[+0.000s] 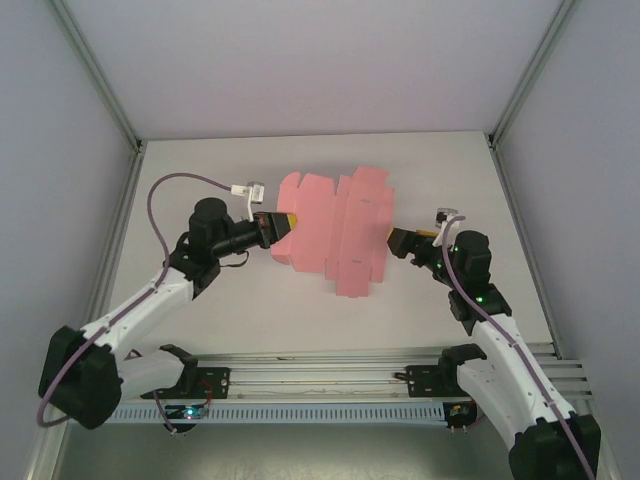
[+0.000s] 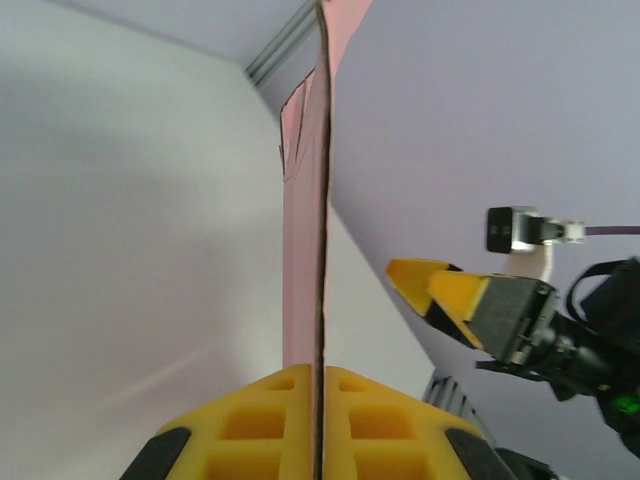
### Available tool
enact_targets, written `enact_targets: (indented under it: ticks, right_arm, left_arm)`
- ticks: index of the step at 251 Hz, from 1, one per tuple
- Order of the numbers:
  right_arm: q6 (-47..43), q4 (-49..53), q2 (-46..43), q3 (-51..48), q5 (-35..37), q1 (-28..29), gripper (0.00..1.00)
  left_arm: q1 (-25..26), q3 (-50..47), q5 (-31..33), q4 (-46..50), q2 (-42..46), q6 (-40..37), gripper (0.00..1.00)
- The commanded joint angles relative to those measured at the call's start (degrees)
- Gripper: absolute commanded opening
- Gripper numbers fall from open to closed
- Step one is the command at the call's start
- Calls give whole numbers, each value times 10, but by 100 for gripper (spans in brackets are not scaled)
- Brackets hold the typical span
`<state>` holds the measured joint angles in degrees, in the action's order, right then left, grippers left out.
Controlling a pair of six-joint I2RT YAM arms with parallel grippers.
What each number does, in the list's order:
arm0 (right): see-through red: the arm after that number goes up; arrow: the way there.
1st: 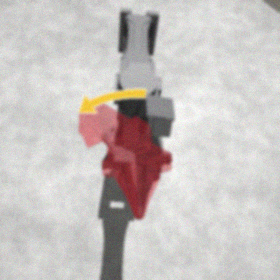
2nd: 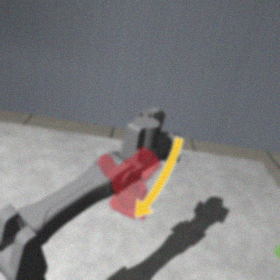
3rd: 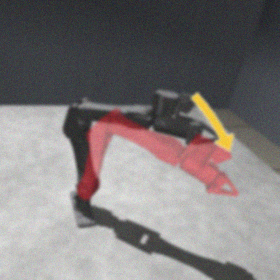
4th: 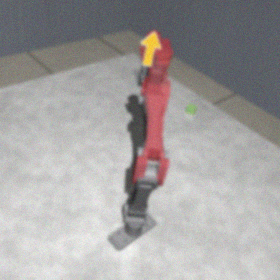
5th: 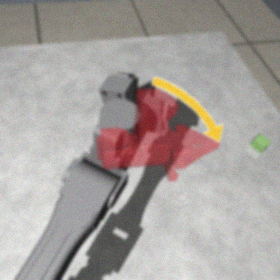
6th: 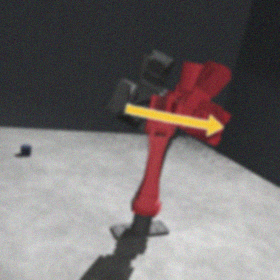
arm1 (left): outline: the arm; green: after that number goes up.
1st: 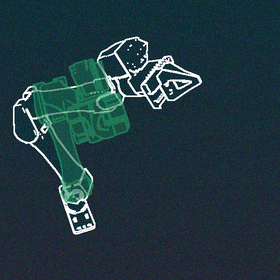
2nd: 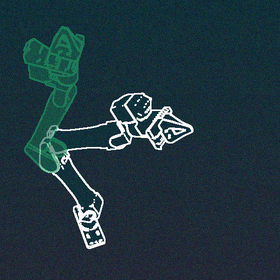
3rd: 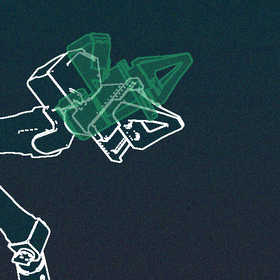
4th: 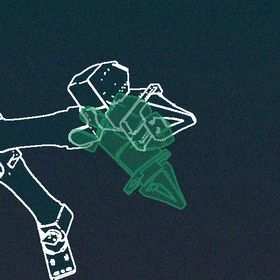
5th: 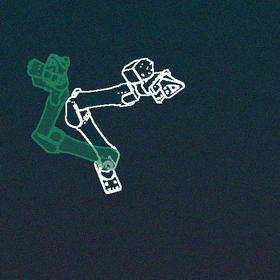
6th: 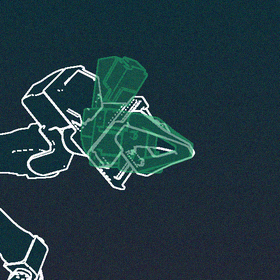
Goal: Assemble paper box
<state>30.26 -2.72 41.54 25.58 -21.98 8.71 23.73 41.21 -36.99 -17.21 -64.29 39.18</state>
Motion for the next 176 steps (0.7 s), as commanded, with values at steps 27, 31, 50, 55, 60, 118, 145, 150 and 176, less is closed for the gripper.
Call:
enact_targets:
  ticks: [27, 31, 50, 55, 60, 118, 145, 150, 176]
  right_arm:
    - [7, -42, 2, -14, -108, -21, 90]
    - [8, -48, 4, -14, -115, -23, 90]
    - [16, -79, 18, -15, -143, -30, 90]
    - [21, -89, 23, -16, -149, -31, 89]
    - [23, -100, 28, -17, -158, -32, 88]
    - [80, -251, 89, -25, -250, -34, 83]
    - [74, -252, 91, -22, -249, -36, 77]
    - [73, -252, 90, -22, -250, -37, 77]
    - [69, -241, 81, -18, -249, -39, 63]
  left_arm:
    - [15, 0, -12, -19, 90, -16, 0]
    - [15, 0, -8, -15, 96, -18, 0]
    - [15, -2, 5, 1, 119, -25, 0]
    - [15, -3, 6, 3, 123, -26, 0]
    - [15, -3, 5, 3, 127, -27, 0]
    - [16, -5, -4, -11, 150, -19, 0]
    - [16, 1, 15, 15, 155, -27, 0]
    - [16, 1, 17, 18, 155, -28, 0]
    - [16, -3, 22, 17, 154, -25, 0]
